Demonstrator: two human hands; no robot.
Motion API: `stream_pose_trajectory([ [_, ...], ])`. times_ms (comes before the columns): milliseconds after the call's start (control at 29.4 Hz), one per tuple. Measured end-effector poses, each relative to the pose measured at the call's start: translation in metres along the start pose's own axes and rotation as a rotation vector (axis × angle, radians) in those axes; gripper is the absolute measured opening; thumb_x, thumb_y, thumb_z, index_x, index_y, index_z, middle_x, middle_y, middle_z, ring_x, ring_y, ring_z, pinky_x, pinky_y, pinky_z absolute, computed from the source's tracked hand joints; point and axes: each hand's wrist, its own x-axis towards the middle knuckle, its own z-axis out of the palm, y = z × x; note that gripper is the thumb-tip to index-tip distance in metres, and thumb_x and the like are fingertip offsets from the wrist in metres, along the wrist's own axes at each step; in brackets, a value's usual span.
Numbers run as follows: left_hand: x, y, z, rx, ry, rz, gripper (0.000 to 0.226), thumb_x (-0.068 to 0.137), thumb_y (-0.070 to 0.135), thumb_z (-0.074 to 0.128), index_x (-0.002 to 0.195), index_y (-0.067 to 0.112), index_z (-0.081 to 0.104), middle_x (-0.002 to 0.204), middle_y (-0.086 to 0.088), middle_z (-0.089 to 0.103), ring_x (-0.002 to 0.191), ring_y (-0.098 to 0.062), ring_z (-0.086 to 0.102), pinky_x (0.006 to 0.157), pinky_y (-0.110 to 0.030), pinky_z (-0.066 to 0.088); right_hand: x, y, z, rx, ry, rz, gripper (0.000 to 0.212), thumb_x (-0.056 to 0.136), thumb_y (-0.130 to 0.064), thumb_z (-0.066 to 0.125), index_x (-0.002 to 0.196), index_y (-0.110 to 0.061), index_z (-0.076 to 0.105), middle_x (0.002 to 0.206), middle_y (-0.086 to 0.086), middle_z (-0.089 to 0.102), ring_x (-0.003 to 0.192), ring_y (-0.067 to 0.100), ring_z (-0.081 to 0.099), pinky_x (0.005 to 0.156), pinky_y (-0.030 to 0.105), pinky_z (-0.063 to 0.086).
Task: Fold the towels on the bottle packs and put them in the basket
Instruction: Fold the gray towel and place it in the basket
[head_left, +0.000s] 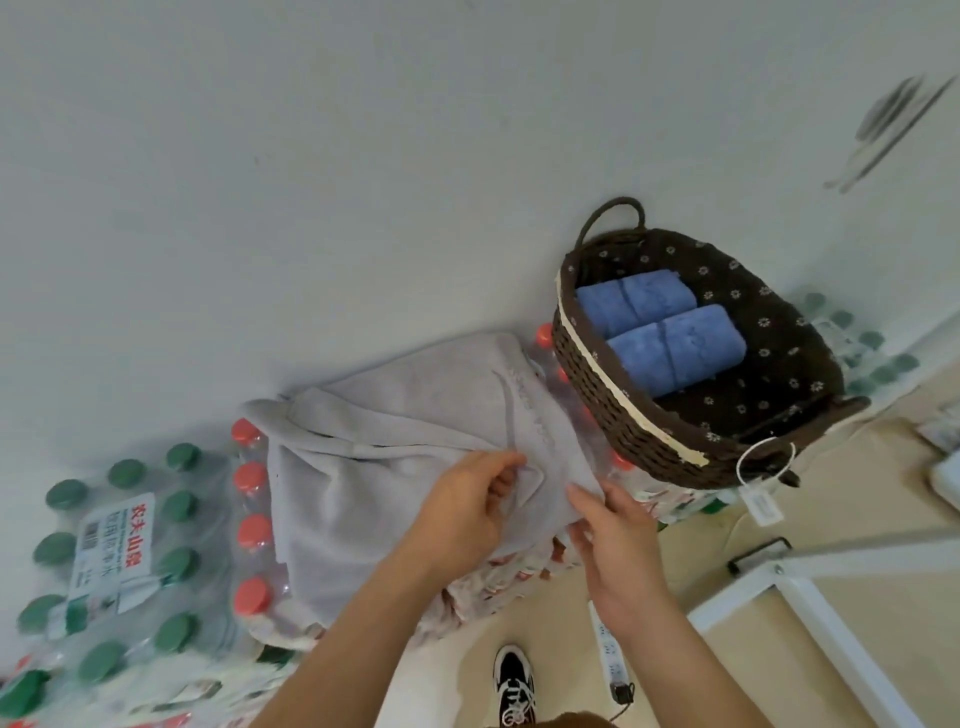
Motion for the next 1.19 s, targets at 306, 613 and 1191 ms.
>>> stream_pose_trajectory([
  [306, 0.022, 0.019, 0.007, 0.27, 0.037, -0.054, 0.023, 0.089, 0.034, 0.048, 0.094, 0.026, 0.069, 0.085, 0.002, 0.055, 0.076, -0.016, 0.056, 0.069, -0.034, 0.047, 0.006, 0.0, 0.008, -0.228, -0.089, -0.129, 0.021, 0.095, -0.017, 0.057, 0.11, -0.022, 0.071, 0.097, 0.001, 0.074, 0.093, 0.021, 0.067, 0.085, 0.041, 0.053],
  [613, -0.003, 0.068, -0.067, -0.328, 0.384, -0.007, 0.022, 0.086, 0.009, 0.068, 0.08, 0.03, 0.069, 0.074, 0.01, 0.066, 0.067, -0.008, 0.056, 0.063, -0.02, 0.046, -0.024, -0.063, 0.052, -0.36, -0.324, -0.455, 0.012, 0.089, -0.014, 0.064, 0.098, -0.018, 0.073, 0.083, 0.001, 0.074, 0.072, 0.008, 0.068, 0.063, 0.022, 0.052],
  [1191, -0.035, 0.102, -0.129, -0.271, 0.643, 0.195, 0.018, 0.082, 0.012, 0.073, 0.085, 0.03, 0.072, 0.083, 0.014, 0.069, 0.077, -0.012, 0.062, 0.063, -0.022, 0.048, -0.073, -0.098, 0.105, -0.665, -0.558, -0.927, 0.019, 0.095, -0.015, 0.057, 0.104, -0.025, 0.07, 0.088, -0.011, 0.064, 0.087, 0.013, 0.063, 0.072, 0.023, 0.051],
])
